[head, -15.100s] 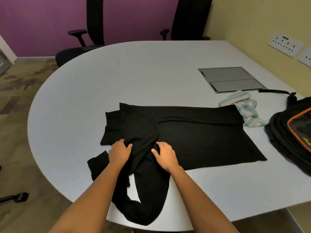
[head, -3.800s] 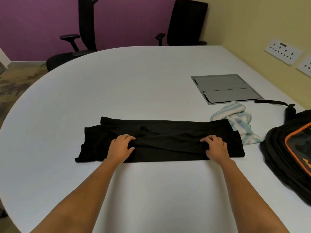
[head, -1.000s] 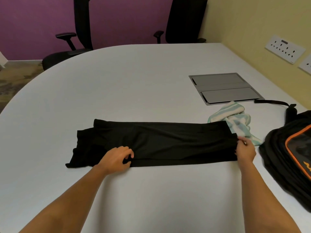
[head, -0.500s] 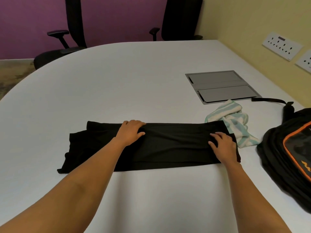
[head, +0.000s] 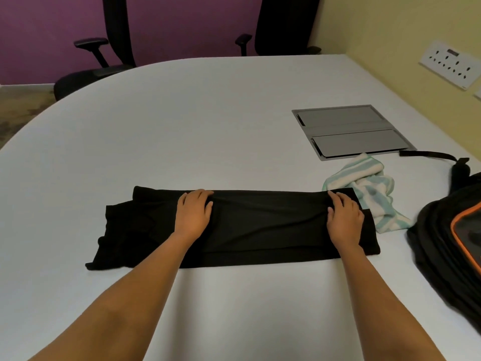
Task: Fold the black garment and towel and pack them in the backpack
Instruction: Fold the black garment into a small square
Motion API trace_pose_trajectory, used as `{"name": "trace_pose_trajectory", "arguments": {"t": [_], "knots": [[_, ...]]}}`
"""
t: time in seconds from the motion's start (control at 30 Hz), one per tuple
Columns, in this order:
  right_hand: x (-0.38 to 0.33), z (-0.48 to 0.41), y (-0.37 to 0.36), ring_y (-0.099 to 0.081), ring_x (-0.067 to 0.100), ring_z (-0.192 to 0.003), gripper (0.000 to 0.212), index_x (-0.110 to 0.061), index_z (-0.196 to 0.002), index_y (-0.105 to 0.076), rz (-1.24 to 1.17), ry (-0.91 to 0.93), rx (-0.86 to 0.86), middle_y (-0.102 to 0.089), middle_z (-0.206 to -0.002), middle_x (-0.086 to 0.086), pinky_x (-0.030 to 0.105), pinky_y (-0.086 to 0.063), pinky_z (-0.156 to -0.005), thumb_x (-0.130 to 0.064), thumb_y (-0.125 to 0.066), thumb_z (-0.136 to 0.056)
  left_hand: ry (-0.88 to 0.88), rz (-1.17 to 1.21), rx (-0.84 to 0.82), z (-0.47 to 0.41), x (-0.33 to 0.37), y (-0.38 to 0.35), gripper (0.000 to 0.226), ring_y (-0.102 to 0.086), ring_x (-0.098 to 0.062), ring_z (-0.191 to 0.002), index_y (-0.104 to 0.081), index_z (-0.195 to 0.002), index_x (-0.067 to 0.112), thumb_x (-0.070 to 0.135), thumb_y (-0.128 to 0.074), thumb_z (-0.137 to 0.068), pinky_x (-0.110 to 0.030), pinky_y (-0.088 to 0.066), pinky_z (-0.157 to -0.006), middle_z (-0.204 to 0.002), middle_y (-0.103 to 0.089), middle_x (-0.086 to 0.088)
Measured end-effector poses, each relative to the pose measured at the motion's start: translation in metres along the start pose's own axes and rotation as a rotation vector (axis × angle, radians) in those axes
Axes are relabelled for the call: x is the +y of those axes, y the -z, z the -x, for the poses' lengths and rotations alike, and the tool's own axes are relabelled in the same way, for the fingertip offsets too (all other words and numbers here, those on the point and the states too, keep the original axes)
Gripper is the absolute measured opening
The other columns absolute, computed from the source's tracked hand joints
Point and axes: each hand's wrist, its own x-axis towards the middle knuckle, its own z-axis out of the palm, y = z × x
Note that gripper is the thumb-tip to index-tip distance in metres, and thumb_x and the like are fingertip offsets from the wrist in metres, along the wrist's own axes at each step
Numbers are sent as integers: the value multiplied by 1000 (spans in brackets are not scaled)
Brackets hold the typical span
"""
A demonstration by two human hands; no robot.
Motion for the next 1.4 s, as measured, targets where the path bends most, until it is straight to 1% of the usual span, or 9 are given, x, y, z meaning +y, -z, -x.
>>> {"name": "trace_pose_trajectory", "arguments": {"t": [0.13,0.27,0.37,0.47,0.6,0.67,0.9,1.1,1.4], "knots": [[-21,26,-8,-30,27,-140,48,-17,-145,-36,-4,154,-107,-34,-151,7,44,-30,-110,-32,-38,-99,-11,-99,-14,34,-5,-10,48,-36,-19,-138,-36,-144,16,32,-33,-100,-39,-22,-116,-149,-39,-4],[-23,61,-27,-6,18,-147,75,-28,-150,-9,61,265,-339,-8,-159,-5,39,-11,-117,-62,6,-86,101,-144,-112,77,-20,-21,68,-31,-21,-141,-21,-149,16,51,2,-96,-41,-22,-114,-154,-29,-4],[-13,67,-29,8,13,-147,64,-28,-149,8,147,167,-422,8,-159,-6,39,-2,-118,-59,-2,-94,191,-122,-131,103,-47,-30,85,-14,-15,-146,-7,-149,19,60,26,-82,-38,-6,-116,-158,-15,3],[-14,61,-22,11,13,-146,61,-25,-150,10,203,87,-470,13,-159,-3,42,0,-118,-49,-15,-100,212,-134,-120,115,-62,-23,78,-10,-17,-147,-5,-149,17,58,15,-85,-33,-5,-117,-159,-10,3],[-26,59,-19,7,19,-147,60,-23,-151,3,175,34,-475,8,-160,1,43,-8,-118,-45,-21,-101,298,-89,45,113,-66,-4,48,-39,-28,-136,-43,-141,9,32,-33,-100,-46,-27,-112,-147,-41,-10],[-29,64,-18,5,22,-147,59,-24,-152,0,150,10,-470,6,-160,2,43,-12,-118,-43,-24,-101,351,-54,82,109,-74,7,44,-44,-29,-131,-45,-138,7,24,-46,-98,-46,-32,-109,-142,-47,-13],[-40,85,-13,-1,27,-147,59,-26,-151,0,137,-4,-475,3,-160,5,44,-16,-117,-42,-27,-101,377,-184,-100,84,-103,37,36,-49,-24,-118,-56,-126,16,33,-50,-95,-40,-29,-106,-124,-57,-6],[-56,99,-12,-12,27,-146,56,-31,-151,0,182,13,-481,0,-160,2,43,-23,-114,-43,-24,-102,451,-141,16,76,-113,45,27,-50,-29,-113,-58,-119,11,22,-50,-95,-44,-30,-102,-117,-57,-11],[-81,105,-9,-44,26,-119,49,-26,-147,-26,238,-59,-358,-39,-140,8,33,-41,-93,-43,-28,-101,433,-95,20,52,-120,54,29,-50,-29,-114,-58,-120,14,12,-50,-92,-43,-26,-107,-119,-57,-11]]}}
